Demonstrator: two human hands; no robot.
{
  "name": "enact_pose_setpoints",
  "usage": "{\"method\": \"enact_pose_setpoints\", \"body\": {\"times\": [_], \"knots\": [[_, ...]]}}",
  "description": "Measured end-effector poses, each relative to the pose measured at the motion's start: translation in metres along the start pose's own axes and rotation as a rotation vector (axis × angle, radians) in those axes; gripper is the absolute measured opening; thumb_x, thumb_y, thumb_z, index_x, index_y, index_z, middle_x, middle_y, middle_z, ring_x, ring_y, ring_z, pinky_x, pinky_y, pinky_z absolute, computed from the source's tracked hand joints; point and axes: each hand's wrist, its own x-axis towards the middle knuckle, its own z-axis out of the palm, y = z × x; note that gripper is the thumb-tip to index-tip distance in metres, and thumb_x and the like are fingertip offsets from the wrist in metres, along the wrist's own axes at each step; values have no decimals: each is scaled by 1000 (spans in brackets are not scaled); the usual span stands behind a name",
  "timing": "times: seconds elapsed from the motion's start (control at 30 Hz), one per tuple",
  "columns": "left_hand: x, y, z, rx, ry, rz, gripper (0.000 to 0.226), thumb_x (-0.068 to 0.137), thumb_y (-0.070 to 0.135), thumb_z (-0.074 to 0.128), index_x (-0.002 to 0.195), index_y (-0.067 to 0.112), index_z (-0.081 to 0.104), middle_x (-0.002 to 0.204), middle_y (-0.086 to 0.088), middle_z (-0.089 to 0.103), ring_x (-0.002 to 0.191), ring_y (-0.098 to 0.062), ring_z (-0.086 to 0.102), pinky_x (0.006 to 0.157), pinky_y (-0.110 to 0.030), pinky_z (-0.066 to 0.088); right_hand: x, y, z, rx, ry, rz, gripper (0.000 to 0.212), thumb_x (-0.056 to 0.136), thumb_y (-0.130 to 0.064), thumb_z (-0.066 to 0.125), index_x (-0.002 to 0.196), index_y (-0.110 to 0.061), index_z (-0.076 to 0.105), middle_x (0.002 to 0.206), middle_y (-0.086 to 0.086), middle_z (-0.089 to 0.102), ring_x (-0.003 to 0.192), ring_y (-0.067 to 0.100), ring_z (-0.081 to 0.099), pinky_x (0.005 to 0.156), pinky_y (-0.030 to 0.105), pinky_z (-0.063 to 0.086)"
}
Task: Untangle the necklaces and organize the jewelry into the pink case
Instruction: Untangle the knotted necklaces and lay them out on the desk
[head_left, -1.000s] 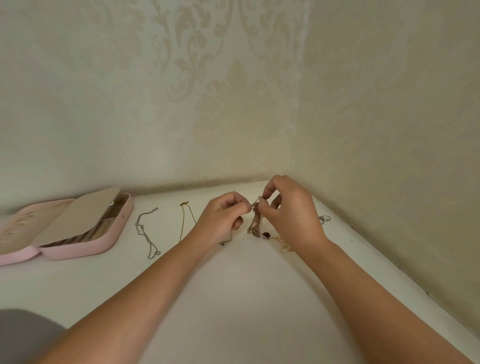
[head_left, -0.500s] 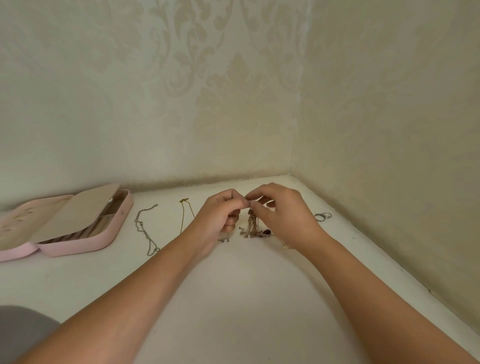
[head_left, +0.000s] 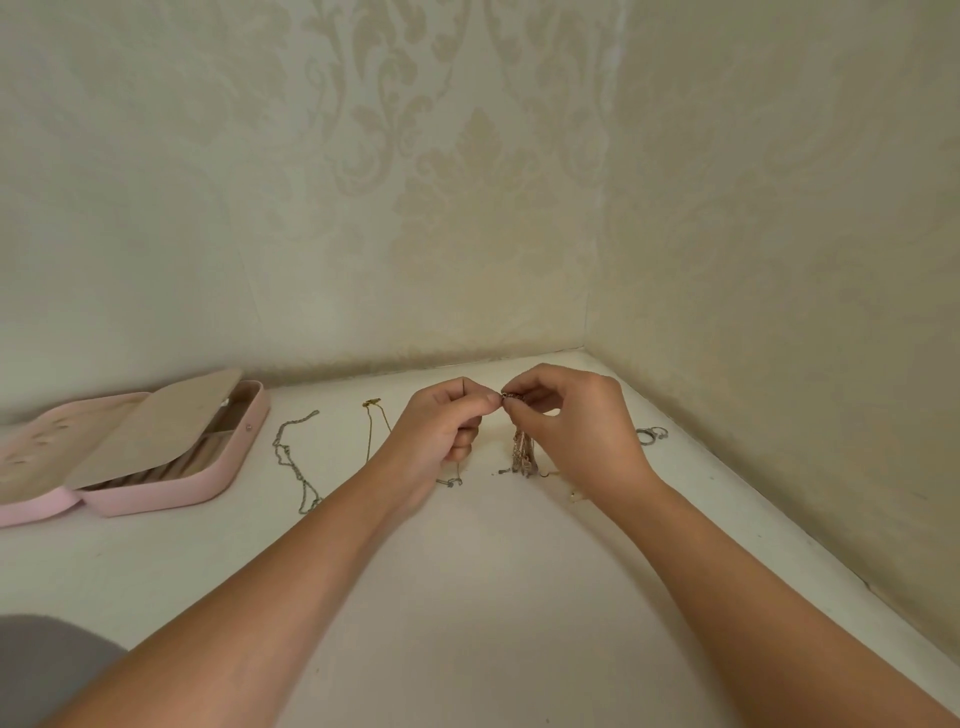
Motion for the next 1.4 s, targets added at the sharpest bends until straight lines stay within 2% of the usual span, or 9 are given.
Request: {"method": "enact_pose_setpoints", "body": {"times": [0.17,0.37,0.57,0.83,1.0,1.13,1.23,1.3,1.4], "knots": [[0,1,2,56,11,0,24,88,9,59,65,17,59,49,10,28,45,-9,21,43,-19,18,0,-1,1,-91,36,-58,12,83,-9,67,92,-15,71,80,-12,65,76,7,64,69,18,48],[-1,3,2,80,0,2,21,90,13,58,70,19,60,50,9,29,43,-8,21,41,-17,18,2,0,-1,-147,54,-122,7,81,-9,68,85,-15,70,80,-5,66,72,13,62,68,25,47],[-3,4,2,112,0,66,16,92,18,61,77,15,61,47,10,30,42,-8,23,41,-16,21,1,0,-1,-143,40,-146,9,82,-8,66,85,-15,72,80,-5,65,73,12,62,69,20,46],[0,4,-1,81,71,108,16,92,13,60,77,15,64,48,10,28,42,-7,20,43,-18,16,1,-2,-5,-39,-37,-2,13,76,-14,79,83,-14,68,72,-5,67,69,8,60,64,13,44],[0,3,0,87,57,83,15,92,15,60,78,12,65,48,10,29,42,-7,21,43,-18,17,1,-2,-3,-61,8,18,6,82,-12,68,82,-16,64,74,-12,65,75,1,61,70,17,48],[0,3,0,107,-8,42,16,91,17,61,76,12,63,46,12,30,41,-6,23,41,-17,20,1,-6,-3,105,-30,124,12,86,-10,59,82,-20,65,62,-12,58,63,18,59,56,27,48],[0,3,1,102,-30,22,17,93,17,58,77,13,63,47,12,29,41,-6,23,41,-16,21,3,-6,-8,202,-88,161,9,88,-10,63,83,-15,69,59,-13,57,66,15,61,51,12,42],[0,3,1,88,-16,28,18,95,16,55,79,13,61,48,11,28,42,-6,22,41,-16,21,3,-5,-8,175,-105,155,3,84,-14,72,85,-14,69,66,-9,62,61,7,59,51,9,41],[-1,2,3,79,10,40,19,95,14,53,77,15,58,49,11,29,42,-6,23,42,-16,20,2,-3,-5,51,-85,124,10,79,-16,76,83,-13,68,73,-5,69,63,7,62,53,10,41]]}}
